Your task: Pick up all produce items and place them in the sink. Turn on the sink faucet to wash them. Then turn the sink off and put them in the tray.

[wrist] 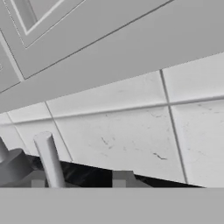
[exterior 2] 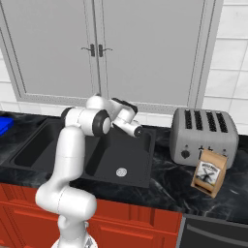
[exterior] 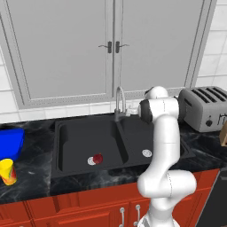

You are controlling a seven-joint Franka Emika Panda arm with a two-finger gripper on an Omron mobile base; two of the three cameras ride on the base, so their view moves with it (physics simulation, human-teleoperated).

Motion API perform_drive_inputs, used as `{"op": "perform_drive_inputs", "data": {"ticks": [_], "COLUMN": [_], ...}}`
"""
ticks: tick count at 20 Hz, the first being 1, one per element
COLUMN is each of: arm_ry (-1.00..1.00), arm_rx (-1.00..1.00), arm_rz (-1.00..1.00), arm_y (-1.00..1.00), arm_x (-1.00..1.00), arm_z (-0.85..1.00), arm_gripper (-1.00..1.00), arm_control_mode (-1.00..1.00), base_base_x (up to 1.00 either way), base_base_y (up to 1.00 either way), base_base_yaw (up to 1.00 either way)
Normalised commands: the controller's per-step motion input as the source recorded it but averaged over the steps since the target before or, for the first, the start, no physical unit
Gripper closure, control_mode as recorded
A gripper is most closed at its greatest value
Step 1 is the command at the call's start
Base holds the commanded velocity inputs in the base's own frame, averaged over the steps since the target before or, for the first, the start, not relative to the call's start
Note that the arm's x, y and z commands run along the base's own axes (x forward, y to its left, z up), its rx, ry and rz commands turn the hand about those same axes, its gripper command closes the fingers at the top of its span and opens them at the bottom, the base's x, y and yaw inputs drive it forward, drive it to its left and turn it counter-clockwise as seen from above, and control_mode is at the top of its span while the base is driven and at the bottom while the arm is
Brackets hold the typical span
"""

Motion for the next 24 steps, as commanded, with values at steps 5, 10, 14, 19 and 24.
{"op": "perform_drive_inputs", "data": {"ticks": [5,10,14,19,24], "arm_ry": [0.06,0.03,0.02,0.01,0.00], "arm_rx": [0.03,0.04,0.04,0.02,0.00], "arm_rz": [0.00,0.00,0.00,0.00,0.04], "arm_y": [-0.65,-0.61,-0.60,-0.34,0.00], "arm_x": [0.11,0.04,0.00,0.00,0.07], "arm_z": [-0.12,-0.12,-0.16,-0.05,0.01], "arm_gripper": [1.00,1.00,1.00,1.00,1.00], "arm_control_mode": [-1.00,-1.00,-1.00,-1.00,-1.00], "base_base_x": [0.00,0.00,0.00,0.00,0.00], "base_base_y": [0.00,0.00,0.00,0.00,0.00], "base_base_yaw": [0.00,0.00,0.00,0.00,0.00]}}
